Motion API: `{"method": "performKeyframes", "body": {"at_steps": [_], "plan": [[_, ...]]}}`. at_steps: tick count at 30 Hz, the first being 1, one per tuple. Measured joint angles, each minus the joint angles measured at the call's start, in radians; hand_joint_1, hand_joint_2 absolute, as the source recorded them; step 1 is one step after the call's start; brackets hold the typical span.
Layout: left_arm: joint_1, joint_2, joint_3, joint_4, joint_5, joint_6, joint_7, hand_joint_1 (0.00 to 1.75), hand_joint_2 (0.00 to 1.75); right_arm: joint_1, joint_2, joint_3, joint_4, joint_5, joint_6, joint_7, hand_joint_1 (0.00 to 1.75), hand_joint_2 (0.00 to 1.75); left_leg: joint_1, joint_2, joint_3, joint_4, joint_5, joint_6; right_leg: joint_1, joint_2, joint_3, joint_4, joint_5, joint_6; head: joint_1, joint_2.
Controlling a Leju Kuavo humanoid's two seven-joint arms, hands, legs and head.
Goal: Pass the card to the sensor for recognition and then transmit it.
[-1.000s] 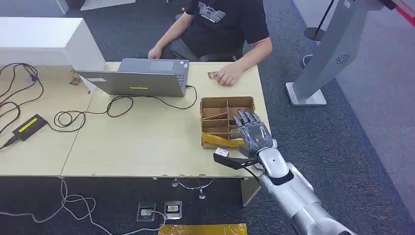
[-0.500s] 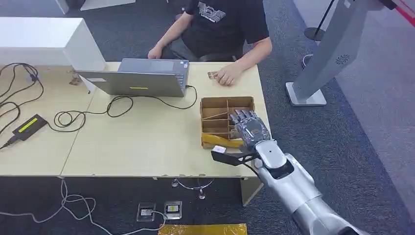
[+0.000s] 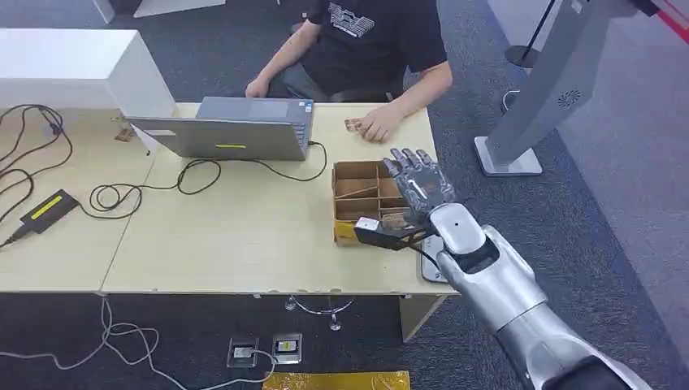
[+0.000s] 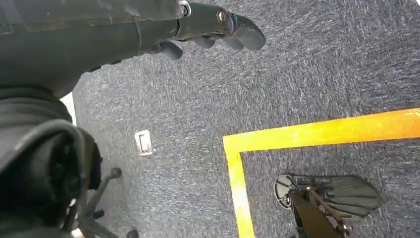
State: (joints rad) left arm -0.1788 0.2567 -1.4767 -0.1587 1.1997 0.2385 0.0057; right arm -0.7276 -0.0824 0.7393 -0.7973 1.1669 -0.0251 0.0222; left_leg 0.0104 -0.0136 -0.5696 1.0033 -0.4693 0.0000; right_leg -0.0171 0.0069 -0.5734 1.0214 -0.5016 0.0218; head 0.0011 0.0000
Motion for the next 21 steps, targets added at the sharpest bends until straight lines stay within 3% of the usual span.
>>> {"method": "performKeyframes", "body": {"at_steps": [21], "plan": [[0.000,-0.001,-0.002,0.000,0.017,0.016,0.008,0.00,0.00,-0.011,0.018,0.043,0.101,0.000,-0.055,-0.031,0.00,1.75,0.000,0.000,0.000,0.000,0.000,0.000,0.000,0.000,0.000,0.000,0.000,0.000,0.000,0.000]]}}
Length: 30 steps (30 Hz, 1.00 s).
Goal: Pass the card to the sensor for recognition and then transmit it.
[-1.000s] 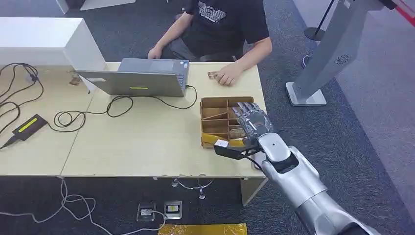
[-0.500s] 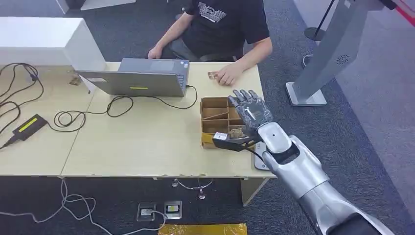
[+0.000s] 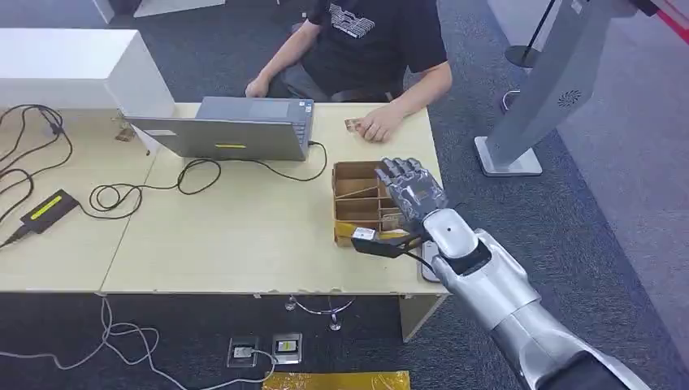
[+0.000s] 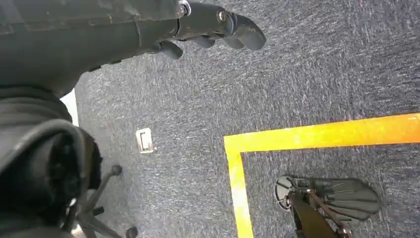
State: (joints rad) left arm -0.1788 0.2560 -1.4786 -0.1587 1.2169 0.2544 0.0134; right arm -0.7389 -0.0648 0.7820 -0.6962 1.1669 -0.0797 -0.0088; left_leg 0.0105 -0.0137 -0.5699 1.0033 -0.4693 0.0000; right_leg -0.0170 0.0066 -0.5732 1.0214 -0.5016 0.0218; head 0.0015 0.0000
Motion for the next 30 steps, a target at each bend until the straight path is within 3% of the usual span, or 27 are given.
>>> {"method": "performKeyframes", "body": {"at_steps": [30], "plan": [[0.000,0.000,0.000,0.000,0.014,0.000,0.009,0.00,0.00,0.000,0.005,0.035,0.049,0.011,0.008,0.014,0.00,1.75,0.000,0.000,0.000,0.000,0.000,0.000,0.000,0.000,0.000,0.000,0.000,0.000,0.000,0.000]]}}
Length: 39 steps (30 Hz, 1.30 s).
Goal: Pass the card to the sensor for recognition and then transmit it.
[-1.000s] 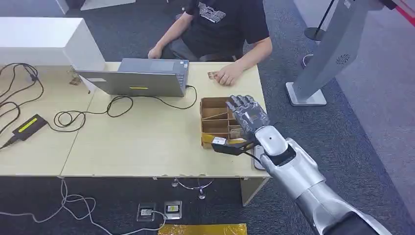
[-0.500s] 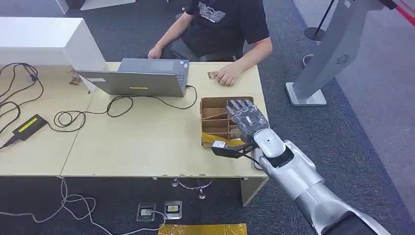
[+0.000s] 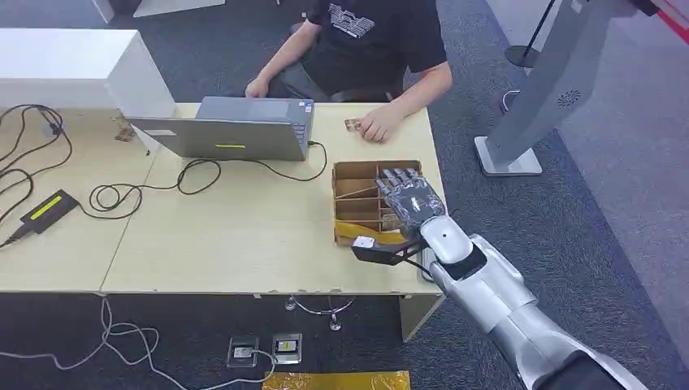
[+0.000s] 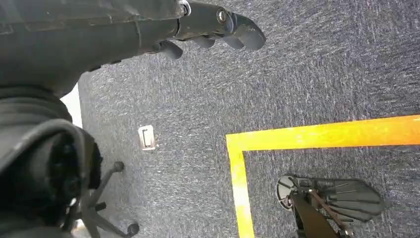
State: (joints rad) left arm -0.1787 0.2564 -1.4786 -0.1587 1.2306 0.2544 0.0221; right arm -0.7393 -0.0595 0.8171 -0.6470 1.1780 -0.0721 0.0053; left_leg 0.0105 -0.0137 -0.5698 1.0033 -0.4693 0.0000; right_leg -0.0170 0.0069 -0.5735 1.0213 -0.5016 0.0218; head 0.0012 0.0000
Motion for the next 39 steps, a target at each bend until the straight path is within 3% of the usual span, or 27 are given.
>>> {"method": "performKeyframes", "body": {"at_steps": [3,4,5,6,7,34,35,36,37,39], "plan": [[0.000,0.000,0.000,0.000,-0.005,0.000,0.000,0.00,0.00,0.000,0.000,0.000,0.000,0.000,0.001,0.000,0.00,1.75,0.000,0.000,0.000,0.000,0.000,0.000,0.000,0.000,0.000,0.000,0.000,0.000,0.000,0.000],[0.000,0.000,0.000,0.000,-0.006,0.000,0.000,0.00,0.00,0.000,0.000,0.000,0.000,0.000,0.002,-0.002,0.24,1.75,0.000,0.000,0.000,0.000,0.000,0.000,0.000,0.000,0.000,0.000,0.000,0.000,0.000,0.000],[0.000,0.000,0.000,0.000,-0.006,0.000,0.000,0.00,0.00,0.000,0.000,0.000,0.001,0.000,0.002,-0.005,0.37,1.75,0.000,0.000,0.000,0.000,0.000,0.000,0.000,0.000,0.000,0.000,0.000,0.000,0.000,0.000],[0.000,0.000,0.000,0.000,-0.006,0.000,0.000,0.00,0.00,0.000,0.000,0.000,0.003,0.000,0.002,-0.006,0.77,1.75,0.000,0.000,0.000,0.000,0.000,0.000,0.000,0.000,0.000,0.000,0.000,0.000,0.000,0.000],[0.000,0.000,0.000,0.000,-0.006,0.000,0.000,0.00,0.00,0.000,0.000,0.000,0.005,-0.002,0.002,-0.006,1.75,1.75,0.000,0.000,0.000,0.000,0.000,0.000,0.000,0.000,0.000,0.000,0.000,0.000,0.000,0.000],[0.000,0.006,0.000,0.000,0.005,0.000,0.000,0.00,0.00,-0.007,0.000,0.026,0.033,0.003,0.034,-0.033,1.75,1.75,0.000,0.000,0.000,0.000,0.000,0.000,0.000,0.000,0.000,0.000,0.000,0.000,0.000,0.000],[0.000,0.006,0.000,0.000,0.005,0.000,0.000,0.00,0.00,-0.007,0.000,0.026,0.033,0.002,0.034,-0.033,1.12,1.75,0.000,0.000,0.000,0.000,0.000,0.000,0.000,0.000,0.000,0.000,0.000,0.000,0.000,0.000],[0.000,0.008,0.000,0.000,0.005,0.000,0.000,0.00,0.00,-0.007,0.000,0.026,0.032,0.000,0.034,-0.033,0.77,1.75,0.000,0.000,0.000,0.000,0.000,0.000,0.000,0.000,0.000,0.000,0.000,0.000,0.000,0.000],[0.000,0.008,0.000,0.000,0.005,0.000,0.000,0.00,0.00,-0.007,0.000,0.026,0.032,-0.001,0.030,-0.034,0.00,1.75,0.000,0.000,0.000,0.000,0.000,0.000,0.000,0.000,0.000,0.000,0.000,0.000,0.000,0.000],[0.000,0.009,0.000,0.000,0.005,0.001,0.000,0.00,0.00,-0.007,0.000,0.026,0.032,-0.006,0.008,-0.033,0.00,1.75,0.000,0.000,0.000,0.000,0.000,0.000,0.000,0.000,0.000,0.000,0.000,0.000,0.000,0.000]]}}
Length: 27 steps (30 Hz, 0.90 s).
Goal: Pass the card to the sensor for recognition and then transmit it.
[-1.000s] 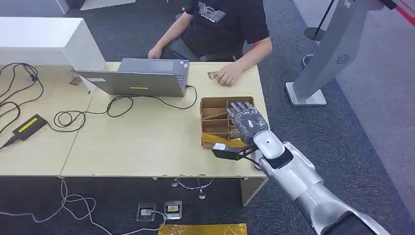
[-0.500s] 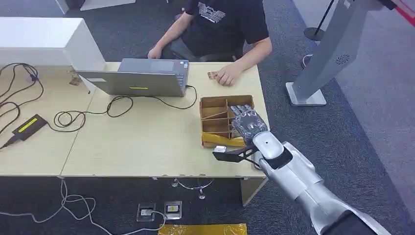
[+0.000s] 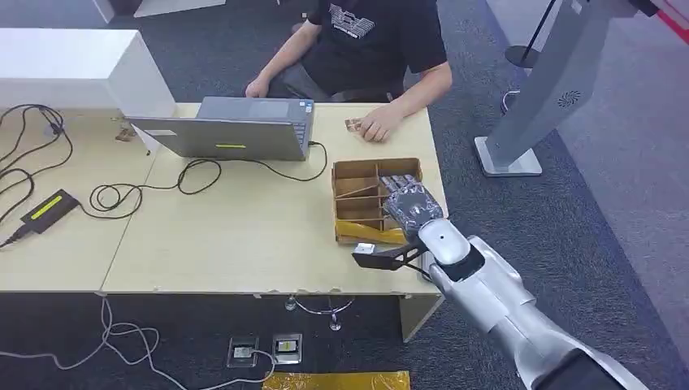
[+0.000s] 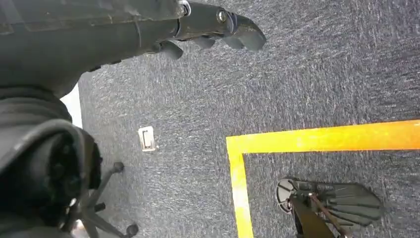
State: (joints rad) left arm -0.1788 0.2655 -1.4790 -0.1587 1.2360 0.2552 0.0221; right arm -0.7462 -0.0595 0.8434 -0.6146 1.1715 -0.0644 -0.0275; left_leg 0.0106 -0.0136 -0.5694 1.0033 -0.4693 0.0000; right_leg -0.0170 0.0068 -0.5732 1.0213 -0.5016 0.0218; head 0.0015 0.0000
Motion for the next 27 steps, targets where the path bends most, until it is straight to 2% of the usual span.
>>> {"method": "performKeyframes", "body": {"at_steps": [7,13,16,19,27], "plan": [[0.000,0.001,0.000,0.000,0.006,0.007,0.000,0.00,0.00,0.000,-0.003,-0.001,0.000,-0.008,-0.121,0.003,0.00,1.75,0.000,0.000,0.000,0.000,0.000,0.000,0.000,0.000,0.000,0.000,0.000,0.000,0.000,0.000],[0.000,0.001,0.000,0.000,0.012,0.017,0.000,0.00,0.00,-0.023,-0.008,-0.002,0.000,0.005,-0.121,0.009,0.00,1.75,0.000,0.000,0.000,0.000,0.000,0.000,0.000,0.000,0.000,0.000,0.000,0.000,0.000,0.000],[0.000,0.002,0.000,0.000,0.016,0.017,0.000,0.00,0.00,-0.040,-0.018,-0.006,-0.010,0.019,-0.084,0.024,0.00,1.75,0.000,0.000,0.000,0.000,0.000,0.000,0.000,0.000,0.000,0.000,0.000,0.000,0.000,0.000],[0.002,0.005,0.000,0.000,0.020,0.011,0.000,0.00,0.00,-0.048,-0.036,-0.018,-0.051,0.036,-0.003,0.030,0.00,1.75,0.000,0.000,0.000,0.000,0.000,0.000,0.000,0.000,0.000,0.000,0.000,0.000,0.000,0.000],[0.003,0.006,-0.002,0.000,0.020,-0.001,0.003,0.00,0.00,-0.056,-0.070,-0.035,-0.142,0.057,0.133,0.017,0.00,1.75,0.000,0.000,0.000,0.000,0.000,0.000,0.000,0.000,0.000,0.000,0.000,0.000,0.000,0.000]]}}
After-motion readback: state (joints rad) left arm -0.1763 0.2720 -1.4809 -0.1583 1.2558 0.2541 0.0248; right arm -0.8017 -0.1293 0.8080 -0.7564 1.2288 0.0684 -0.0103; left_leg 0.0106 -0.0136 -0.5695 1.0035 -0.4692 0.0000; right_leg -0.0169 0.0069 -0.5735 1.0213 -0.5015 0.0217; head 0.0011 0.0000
